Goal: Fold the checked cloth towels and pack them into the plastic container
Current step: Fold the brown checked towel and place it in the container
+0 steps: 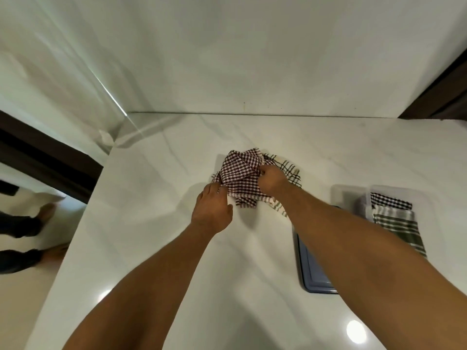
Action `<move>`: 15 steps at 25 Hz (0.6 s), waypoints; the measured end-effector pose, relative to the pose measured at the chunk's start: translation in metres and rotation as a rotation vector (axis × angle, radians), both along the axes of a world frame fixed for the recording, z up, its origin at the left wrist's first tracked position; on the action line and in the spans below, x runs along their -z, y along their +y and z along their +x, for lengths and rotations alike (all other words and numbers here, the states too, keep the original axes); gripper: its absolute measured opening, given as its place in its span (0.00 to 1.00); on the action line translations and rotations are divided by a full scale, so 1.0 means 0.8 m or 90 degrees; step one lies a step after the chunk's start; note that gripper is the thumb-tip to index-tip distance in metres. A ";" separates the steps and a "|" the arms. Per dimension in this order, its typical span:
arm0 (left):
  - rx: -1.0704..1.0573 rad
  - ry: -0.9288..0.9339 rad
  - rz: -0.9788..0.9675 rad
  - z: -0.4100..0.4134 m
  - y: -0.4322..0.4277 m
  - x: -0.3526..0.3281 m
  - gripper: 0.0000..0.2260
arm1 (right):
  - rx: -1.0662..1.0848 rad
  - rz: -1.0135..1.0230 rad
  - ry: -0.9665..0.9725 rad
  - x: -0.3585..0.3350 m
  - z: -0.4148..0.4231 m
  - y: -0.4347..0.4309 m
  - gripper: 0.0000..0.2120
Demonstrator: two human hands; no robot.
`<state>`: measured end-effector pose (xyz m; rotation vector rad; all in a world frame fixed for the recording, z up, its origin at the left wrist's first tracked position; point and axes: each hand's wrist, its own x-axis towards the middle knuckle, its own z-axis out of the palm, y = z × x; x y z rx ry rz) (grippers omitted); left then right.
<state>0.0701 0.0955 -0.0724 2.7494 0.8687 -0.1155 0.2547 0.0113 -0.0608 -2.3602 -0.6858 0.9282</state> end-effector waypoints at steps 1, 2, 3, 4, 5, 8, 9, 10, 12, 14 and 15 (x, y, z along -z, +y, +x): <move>0.000 -0.012 -0.002 0.002 0.006 -0.001 0.20 | 0.026 -0.005 -0.009 0.001 0.001 0.004 0.18; -0.002 -0.022 -0.006 0.005 0.010 -0.002 0.19 | 0.053 -0.005 -0.011 0.002 0.001 0.005 0.16; -0.001 -0.032 -0.007 0.008 0.013 -0.004 0.19 | 0.093 -0.006 -0.002 0.003 0.001 0.008 0.14; 0.002 -0.038 -0.009 0.012 0.014 -0.007 0.18 | 0.136 -0.006 0.014 0.003 0.004 0.010 0.11; 0.006 -0.045 -0.010 0.016 0.013 -0.010 0.18 | 0.173 -0.007 0.032 0.001 0.006 0.011 0.09; 0.011 -0.073 -0.024 0.020 0.008 -0.019 0.19 | 0.238 0.051 0.101 -0.010 0.000 0.015 0.08; 0.012 -0.083 -0.028 0.019 0.006 -0.022 0.20 | 0.257 0.075 0.120 -0.016 -0.006 0.018 0.06; 0.012 -0.094 -0.034 0.017 0.005 -0.025 0.21 | 0.278 0.093 0.136 -0.020 -0.012 0.019 0.04; 0.015 -0.139 -0.040 0.013 0.007 -0.036 0.24 | 0.286 0.105 0.177 -0.035 -0.025 0.019 0.03; 0.049 -0.189 -0.035 0.014 0.011 -0.049 0.27 | 0.151 0.122 0.151 -0.055 -0.034 0.012 0.05; 0.086 -0.199 -0.031 0.017 0.011 -0.059 0.28 | 0.041 0.135 0.111 -0.069 -0.037 0.005 0.06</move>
